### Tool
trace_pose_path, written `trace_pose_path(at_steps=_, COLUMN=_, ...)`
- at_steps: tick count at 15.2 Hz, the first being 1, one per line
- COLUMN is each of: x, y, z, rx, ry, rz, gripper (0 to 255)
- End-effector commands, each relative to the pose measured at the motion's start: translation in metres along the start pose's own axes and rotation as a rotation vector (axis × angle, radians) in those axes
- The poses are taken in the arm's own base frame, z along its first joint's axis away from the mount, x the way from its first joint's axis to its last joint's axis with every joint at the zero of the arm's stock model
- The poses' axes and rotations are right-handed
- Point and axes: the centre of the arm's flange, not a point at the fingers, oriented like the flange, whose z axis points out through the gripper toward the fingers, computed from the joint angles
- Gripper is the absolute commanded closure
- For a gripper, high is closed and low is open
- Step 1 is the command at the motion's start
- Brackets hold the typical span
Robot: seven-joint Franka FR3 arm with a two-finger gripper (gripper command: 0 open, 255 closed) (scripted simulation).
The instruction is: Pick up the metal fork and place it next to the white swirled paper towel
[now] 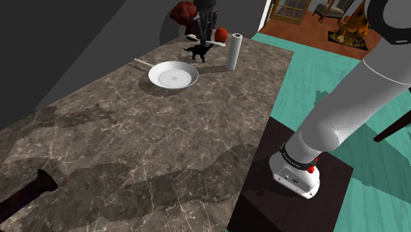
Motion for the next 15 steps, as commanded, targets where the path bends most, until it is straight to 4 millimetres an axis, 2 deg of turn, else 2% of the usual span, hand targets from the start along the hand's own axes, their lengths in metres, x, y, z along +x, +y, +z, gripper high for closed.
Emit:
trace_pose_path(at_steps=1, x=0.007, y=0.026, z=0.002, rx=0.0, ry=0.0, rz=-0.001, gripper=255)
trace_pose_path(at_steps=15, x=0.037, y=0.208, z=-0.001, rx=0.0, ry=0.0, rz=-0.001, gripper=255)
